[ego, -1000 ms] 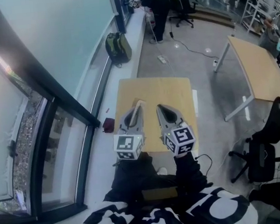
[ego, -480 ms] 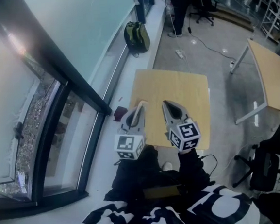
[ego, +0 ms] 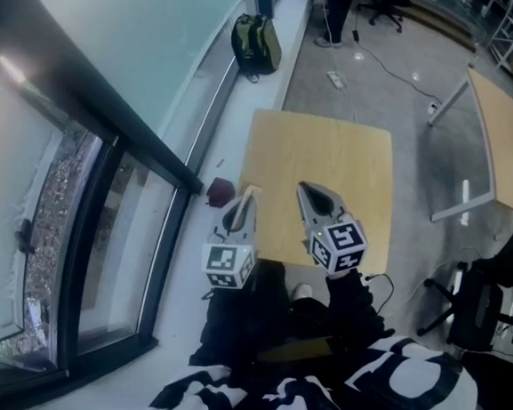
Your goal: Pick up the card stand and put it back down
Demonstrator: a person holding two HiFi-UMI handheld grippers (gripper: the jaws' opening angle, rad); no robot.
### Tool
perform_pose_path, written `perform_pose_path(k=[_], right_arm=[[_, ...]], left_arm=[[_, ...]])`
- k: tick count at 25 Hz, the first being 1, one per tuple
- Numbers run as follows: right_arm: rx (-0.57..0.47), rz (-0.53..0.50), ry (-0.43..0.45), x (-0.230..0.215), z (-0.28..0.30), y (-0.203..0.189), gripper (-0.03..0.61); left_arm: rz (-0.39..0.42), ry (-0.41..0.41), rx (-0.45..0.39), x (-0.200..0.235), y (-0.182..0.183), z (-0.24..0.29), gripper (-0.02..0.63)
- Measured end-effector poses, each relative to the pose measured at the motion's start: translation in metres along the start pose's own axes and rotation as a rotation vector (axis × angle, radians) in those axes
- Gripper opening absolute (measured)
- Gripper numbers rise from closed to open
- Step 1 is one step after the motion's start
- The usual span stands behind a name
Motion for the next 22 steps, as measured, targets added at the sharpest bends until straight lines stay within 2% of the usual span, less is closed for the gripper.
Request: perform_pose_path(k=[10, 13, 22], right_arm=[[0.092, 0.062, -0.016, -0.045, 0.047, -0.021, 0.011], [0.112, 0.081, -0.022, -0.061, 0.062, -0.027, 0.012], [0.125, 0.126, -0.046, -0.116, 0.124, -0.039, 0.012]], left_arm=[[-0.017, 0.037, 0.128, 0.055, -0.042, 0.056, 0.023], [-0.006, 0.026, 0.169, 0.075, -0.053, 0.078, 0.023], [0.034, -0.048, 0.220, 0.132, -0.069, 0.179, 0.023]])
Point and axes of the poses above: the fingertips, and each gripper's own axes: z forward along the fingers, x to its left, y out of its top, the point moved 6 cm from there along -z, backward along the fingers, and after that the axes turned 13 degrees about y, right-handed, at the moved point
